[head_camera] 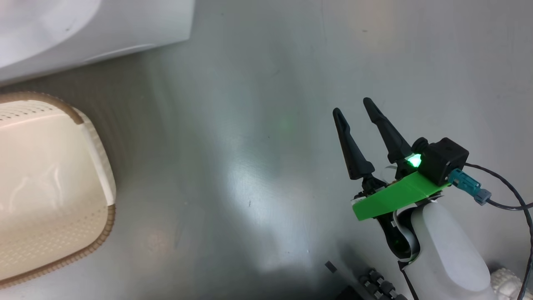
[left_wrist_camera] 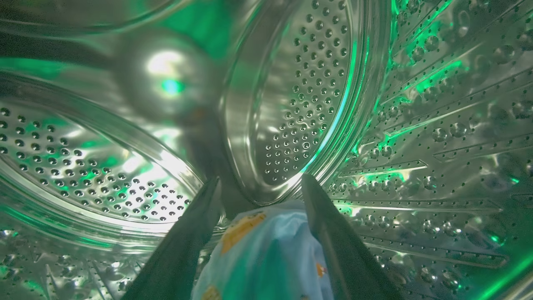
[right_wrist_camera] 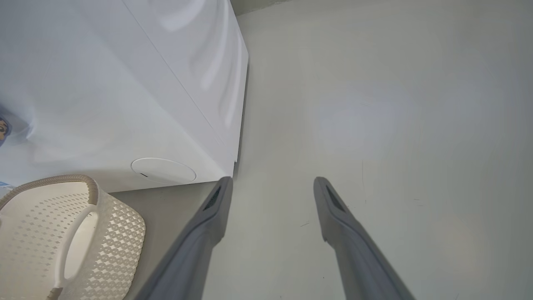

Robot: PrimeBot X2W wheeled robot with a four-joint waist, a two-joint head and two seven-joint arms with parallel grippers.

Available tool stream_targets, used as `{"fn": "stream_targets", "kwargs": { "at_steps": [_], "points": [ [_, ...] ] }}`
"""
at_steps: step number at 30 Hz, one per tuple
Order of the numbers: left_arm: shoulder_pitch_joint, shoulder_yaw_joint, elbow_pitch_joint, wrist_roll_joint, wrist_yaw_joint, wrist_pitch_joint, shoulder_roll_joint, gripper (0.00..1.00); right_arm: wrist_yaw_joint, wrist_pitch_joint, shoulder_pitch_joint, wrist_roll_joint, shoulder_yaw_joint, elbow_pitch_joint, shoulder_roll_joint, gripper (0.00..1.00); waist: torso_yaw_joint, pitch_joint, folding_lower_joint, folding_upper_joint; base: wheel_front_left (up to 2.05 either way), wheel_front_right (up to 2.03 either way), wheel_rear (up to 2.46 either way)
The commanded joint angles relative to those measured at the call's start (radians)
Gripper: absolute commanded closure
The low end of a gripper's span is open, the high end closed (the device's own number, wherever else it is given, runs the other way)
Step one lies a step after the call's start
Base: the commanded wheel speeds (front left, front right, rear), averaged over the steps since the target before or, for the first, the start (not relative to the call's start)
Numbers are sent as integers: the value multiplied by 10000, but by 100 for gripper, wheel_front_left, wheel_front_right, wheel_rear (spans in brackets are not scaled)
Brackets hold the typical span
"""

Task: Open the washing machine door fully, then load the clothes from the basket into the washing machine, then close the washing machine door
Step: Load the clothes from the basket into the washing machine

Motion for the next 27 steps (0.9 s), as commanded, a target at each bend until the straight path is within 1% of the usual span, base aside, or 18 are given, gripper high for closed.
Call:
{"fn": "stream_targets", "kwargs": {
  "at_steps": [1,7,10,14,17,22,27],
  "points": [
    [344,156,-178,-151,-9,-103,432,0,27,-57,376,-116,140,-165,68,0,181,-229,1,-1,0,0,0],
    [1503,311,-269,-547,-6,-191,162,0,27,-57,519,-370,-73,-149,68,0,478,-807,1,-1,0,0,0],
    [2242,465,-560,-705,69,-210,-15,0,27,-57,617,-498,-188,-168,68,0,615,-1131,1,-1,0,0,0],
    [3346,742,-1303,-838,289,-217,-293,0,27,-57,751,-692,-335,-163,68,0,792,-1543,1,-1,0,0,0],
    [4357,972,-2053,-873,535,-219,-541,0,27,-57,849,-896,-442,-187,29,0,929,-1840,1,-1,0,0,0],
    [5808,1419,-3062,-1005,744,-220,-793,0,27,-57,1003,-1168,-545,-205,-40,0,1120,-2303,1,-1,0,0,0],
    [7087,1862,-3916,-1043,845,-220,-1019,0,27,-57,1140,-1394,-663,-213,-115,0,1265,-2704,1,-1,0,0,0]
  ]
}}
